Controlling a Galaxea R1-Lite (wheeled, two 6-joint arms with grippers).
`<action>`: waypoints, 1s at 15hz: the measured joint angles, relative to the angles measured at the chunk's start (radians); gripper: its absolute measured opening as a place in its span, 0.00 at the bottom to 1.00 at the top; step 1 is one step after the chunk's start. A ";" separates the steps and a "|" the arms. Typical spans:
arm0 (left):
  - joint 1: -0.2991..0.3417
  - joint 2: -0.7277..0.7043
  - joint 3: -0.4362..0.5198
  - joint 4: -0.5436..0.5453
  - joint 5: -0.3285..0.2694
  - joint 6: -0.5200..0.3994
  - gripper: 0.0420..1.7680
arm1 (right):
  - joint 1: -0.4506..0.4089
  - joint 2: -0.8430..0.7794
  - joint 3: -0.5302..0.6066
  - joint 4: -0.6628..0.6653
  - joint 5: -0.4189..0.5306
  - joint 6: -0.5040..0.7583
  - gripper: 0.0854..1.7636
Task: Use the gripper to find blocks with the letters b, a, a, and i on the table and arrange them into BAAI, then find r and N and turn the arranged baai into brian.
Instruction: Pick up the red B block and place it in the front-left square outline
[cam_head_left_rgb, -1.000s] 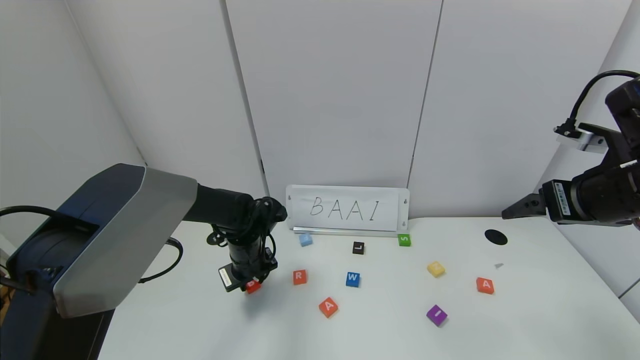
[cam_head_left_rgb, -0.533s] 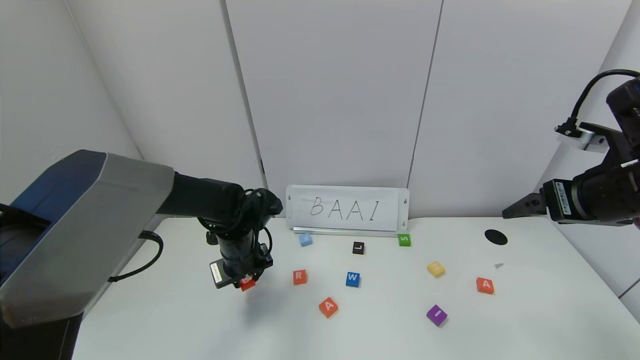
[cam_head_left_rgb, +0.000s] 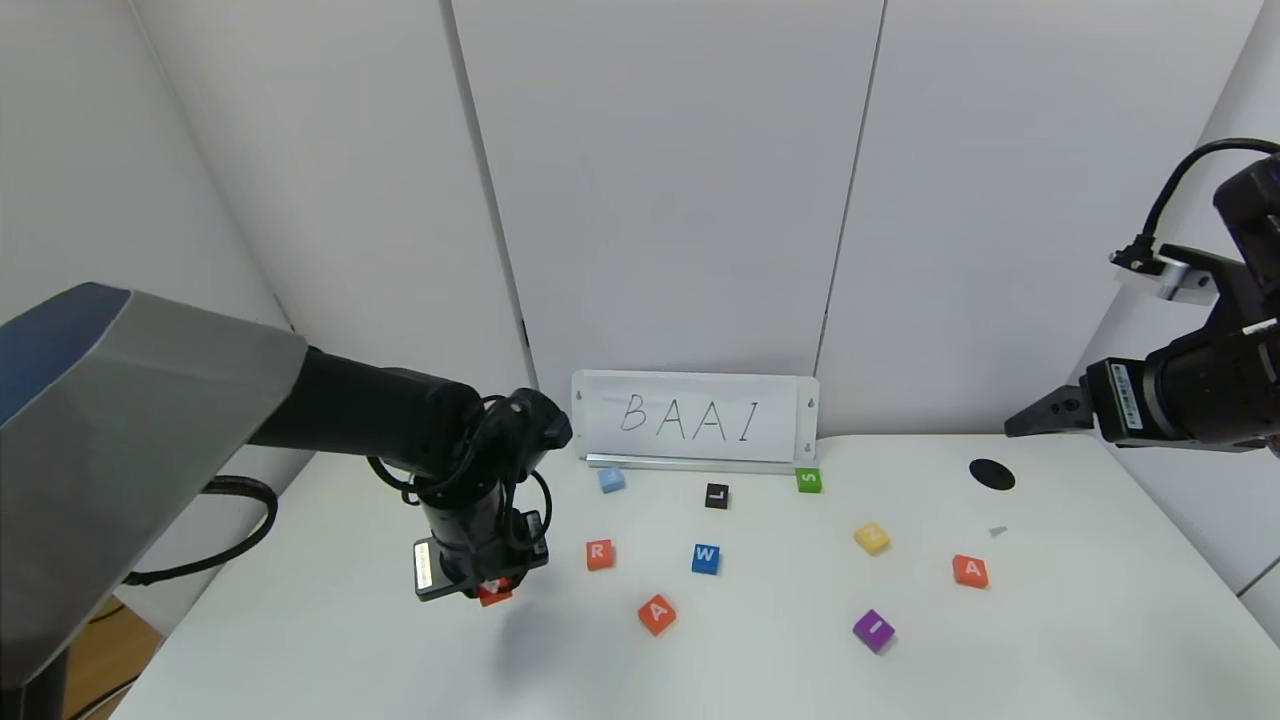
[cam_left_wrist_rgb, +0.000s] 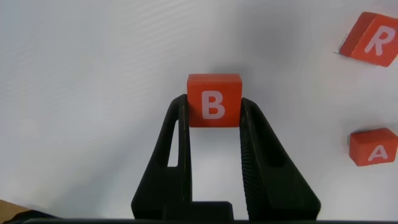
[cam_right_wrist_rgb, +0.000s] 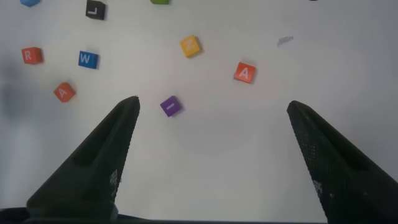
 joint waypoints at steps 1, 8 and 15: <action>-0.007 -0.016 0.041 -0.039 0.000 0.011 0.27 | 0.000 0.000 0.000 0.000 0.000 0.000 0.97; -0.080 -0.101 0.332 -0.282 0.002 0.089 0.27 | 0.000 0.001 0.000 0.000 0.000 0.000 0.97; -0.183 -0.126 0.509 -0.429 0.004 0.091 0.27 | 0.000 0.001 0.000 0.000 0.000 0.000 0.97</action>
